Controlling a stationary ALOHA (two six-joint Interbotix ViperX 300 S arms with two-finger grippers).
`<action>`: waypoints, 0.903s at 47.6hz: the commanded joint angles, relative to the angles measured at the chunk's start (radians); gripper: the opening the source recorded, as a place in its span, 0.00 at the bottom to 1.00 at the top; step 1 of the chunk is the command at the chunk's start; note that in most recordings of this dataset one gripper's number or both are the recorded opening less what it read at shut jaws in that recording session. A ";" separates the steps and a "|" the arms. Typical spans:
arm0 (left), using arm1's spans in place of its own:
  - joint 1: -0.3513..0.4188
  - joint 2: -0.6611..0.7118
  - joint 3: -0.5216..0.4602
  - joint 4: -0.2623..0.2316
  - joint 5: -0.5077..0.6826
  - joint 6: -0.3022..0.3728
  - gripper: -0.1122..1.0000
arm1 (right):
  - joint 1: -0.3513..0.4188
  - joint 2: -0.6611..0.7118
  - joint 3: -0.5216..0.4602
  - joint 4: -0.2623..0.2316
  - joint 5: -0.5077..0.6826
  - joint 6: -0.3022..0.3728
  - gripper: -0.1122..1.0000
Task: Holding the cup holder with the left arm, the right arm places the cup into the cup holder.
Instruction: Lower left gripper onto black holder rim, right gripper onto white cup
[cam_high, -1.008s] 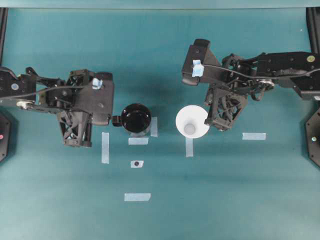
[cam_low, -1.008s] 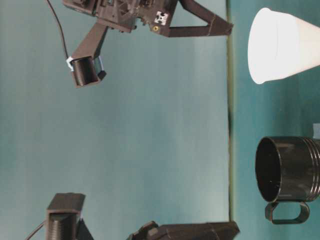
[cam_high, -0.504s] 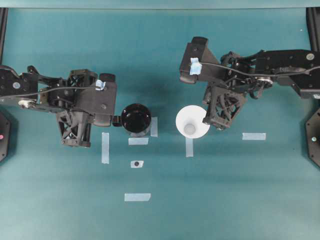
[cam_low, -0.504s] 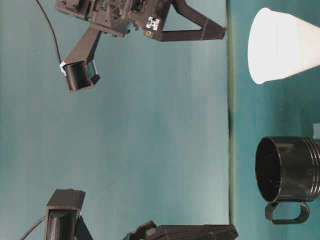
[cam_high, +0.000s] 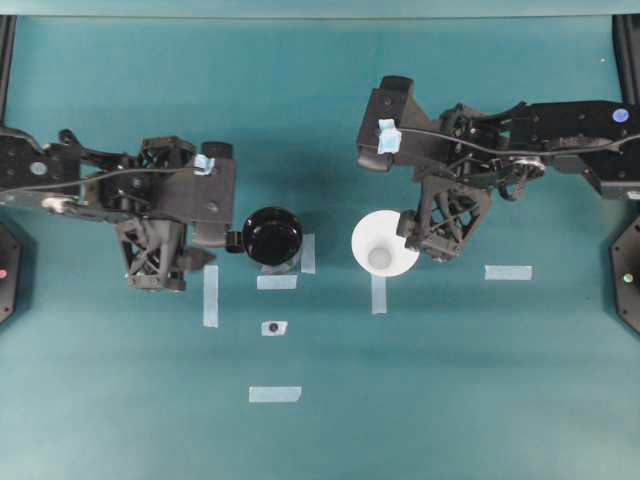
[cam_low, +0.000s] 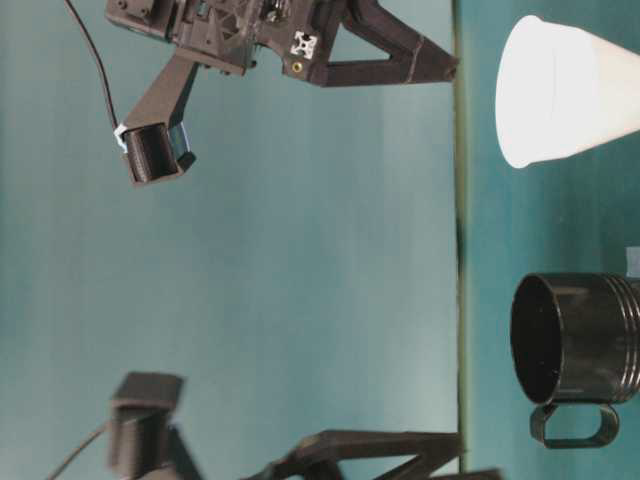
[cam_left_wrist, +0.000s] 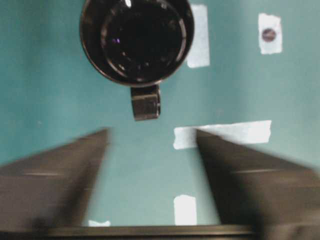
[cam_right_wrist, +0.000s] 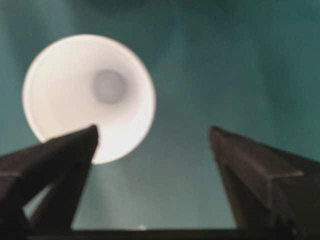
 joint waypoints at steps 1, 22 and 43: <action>0.008 0.012 -0.020 0.002 -0.008 0.002 0.95 | 0.002 -0.037 -0.023 -0.015 -0.002 0.006 0.98; 0.008 0.130 -0.055 0.002 -0.052 -0.025 0.97 | -0.011 0.023 -0.020 -0.029 -0.009 0.003 0.98; 0.009 0.190 -0.046 0.003 -0.137 -0.051 0.96 | -0.015 0.087 -0.021 -0.029 -0.075 0.005 0.98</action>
